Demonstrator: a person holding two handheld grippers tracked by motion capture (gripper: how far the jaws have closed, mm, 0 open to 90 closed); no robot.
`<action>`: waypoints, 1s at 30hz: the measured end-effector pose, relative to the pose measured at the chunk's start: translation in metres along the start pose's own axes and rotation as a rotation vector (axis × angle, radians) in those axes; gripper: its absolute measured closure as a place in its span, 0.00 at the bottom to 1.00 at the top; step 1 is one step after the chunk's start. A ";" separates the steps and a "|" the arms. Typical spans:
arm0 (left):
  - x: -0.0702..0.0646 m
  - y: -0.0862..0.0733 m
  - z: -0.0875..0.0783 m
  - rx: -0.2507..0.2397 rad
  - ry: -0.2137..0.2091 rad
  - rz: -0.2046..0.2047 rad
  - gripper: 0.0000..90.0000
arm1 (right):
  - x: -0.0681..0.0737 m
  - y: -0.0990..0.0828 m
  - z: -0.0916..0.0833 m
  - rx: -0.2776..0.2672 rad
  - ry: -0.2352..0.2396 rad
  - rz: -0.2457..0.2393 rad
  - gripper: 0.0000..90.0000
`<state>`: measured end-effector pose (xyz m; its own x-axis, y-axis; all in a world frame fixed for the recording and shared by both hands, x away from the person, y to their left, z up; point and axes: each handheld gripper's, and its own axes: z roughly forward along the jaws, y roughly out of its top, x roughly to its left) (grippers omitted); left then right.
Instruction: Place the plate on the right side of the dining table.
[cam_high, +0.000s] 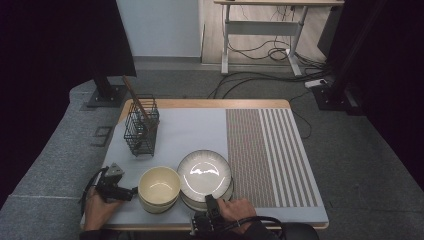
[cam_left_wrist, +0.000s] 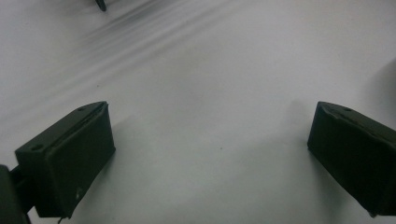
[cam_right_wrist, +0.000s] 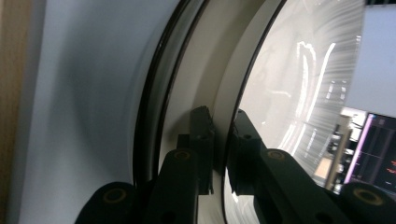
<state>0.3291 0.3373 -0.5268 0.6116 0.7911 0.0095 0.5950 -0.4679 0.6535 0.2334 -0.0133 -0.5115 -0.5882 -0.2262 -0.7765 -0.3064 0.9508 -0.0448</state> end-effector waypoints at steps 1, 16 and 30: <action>0.000 0.000 0.000 0.000 0.000 0.000 0.00 | 0.001 0.000 -0.001 0.004 -0.006 0.001 0.92; 0.000 0.000 0.000 -0.001 0.000 0.000 0.00 | -0.001 -0.003 -0.013 0.010 -0.092 0.002 0.90; 0.000 0.000 0.000 0.000 0.000 0.000 0.00 | -0.004 -0.008 -0.014 0.025 -0.126 0.007 0.89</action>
<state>0.3291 0.3373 -0.5268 0.6114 0.7912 0.0099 0.5948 -0.4679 0.6537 0.2276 -0.0232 -0.4989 -0.4909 -0.1924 -0.8497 -0.2829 0.9577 -0.0534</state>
